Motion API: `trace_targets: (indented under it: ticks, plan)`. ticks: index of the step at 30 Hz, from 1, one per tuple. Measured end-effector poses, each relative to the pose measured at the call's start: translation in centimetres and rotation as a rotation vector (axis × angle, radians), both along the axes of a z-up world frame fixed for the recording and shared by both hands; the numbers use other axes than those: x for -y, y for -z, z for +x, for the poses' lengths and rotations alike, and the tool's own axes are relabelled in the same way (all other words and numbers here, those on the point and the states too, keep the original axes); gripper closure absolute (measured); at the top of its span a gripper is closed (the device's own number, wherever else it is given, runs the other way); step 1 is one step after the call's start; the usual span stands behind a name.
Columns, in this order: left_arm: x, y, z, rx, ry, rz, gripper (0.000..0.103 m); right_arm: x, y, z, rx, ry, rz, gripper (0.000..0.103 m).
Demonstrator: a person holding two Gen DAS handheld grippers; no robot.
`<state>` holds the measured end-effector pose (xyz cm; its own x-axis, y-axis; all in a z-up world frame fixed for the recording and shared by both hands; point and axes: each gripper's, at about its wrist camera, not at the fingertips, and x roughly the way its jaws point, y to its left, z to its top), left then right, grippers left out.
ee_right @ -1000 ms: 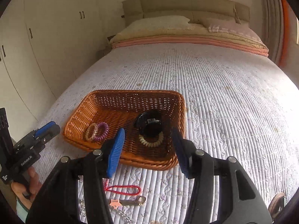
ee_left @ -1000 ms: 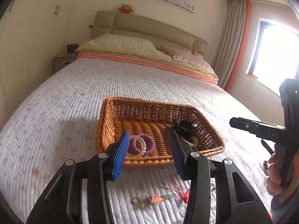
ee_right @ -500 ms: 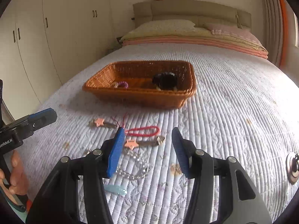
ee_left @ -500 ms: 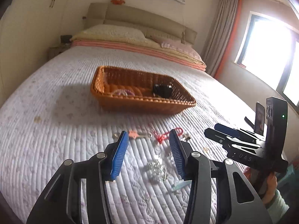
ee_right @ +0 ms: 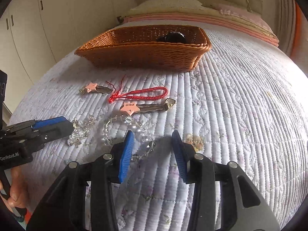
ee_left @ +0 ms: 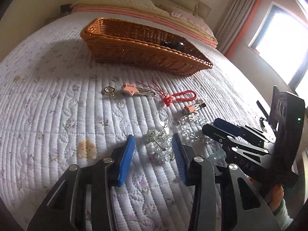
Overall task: Organize jewelry
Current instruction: 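Grasp the crystal chain with the left tool while the right tool grasps the clear bead chain bracelet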
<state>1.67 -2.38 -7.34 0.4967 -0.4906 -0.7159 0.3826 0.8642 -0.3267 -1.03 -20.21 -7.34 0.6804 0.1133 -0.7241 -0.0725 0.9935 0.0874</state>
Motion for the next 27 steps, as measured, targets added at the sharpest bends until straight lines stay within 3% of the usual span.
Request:
trace_targets:
  ticks: [2, 5, 7, 12, 18, 21, 27]
  plan:
    - [0.5, 0.4, 0.1, -0.007, 0.009, 0.022, 0.095, -0.7, 0.3, -0.2, 0.002, -0.013, -0.031, 0.078]
    - [0.9, 0.4, 0.0, 0.010, 0.008, 0.043, 0.098, -1.4, 0.3, -0.5, 0.015, -0.042, -0.059, 0.092]
    - [0.6, 0.1, -0.2, 0.027, -0.009, 0.032, 0.103, -1.3, 0.2, -0.9, 0.025, -0.049, -0.056, 0.096]
    - [-2.4, -1.5, -1.0, 0.062, -0.065, -0.013, 0.103, 0.6, -0.1, -1.1, 0.040, 0.012, 0.011, 0.096]
    - [-4.4, -0.4, -0.4, 0.002, -0.071, 0.024, 0.103, 1.8, 0.1, -0.6, 0.015, 0.041, 0.052, 0.096]
    - [-4.7, 0.0, -0.3, -0.014, -0.073, -0.001, 0.102, 1.4, 0.1, -0.5, 0.008, 0.031, 0.041, 0.096]
    - [-3.9, -0.2, -0.6, 0.007, -0.044, 0.040, 0.090, 1.7, 0.3, -0.3, -0.011, 0.022, 0.072, 0.094]
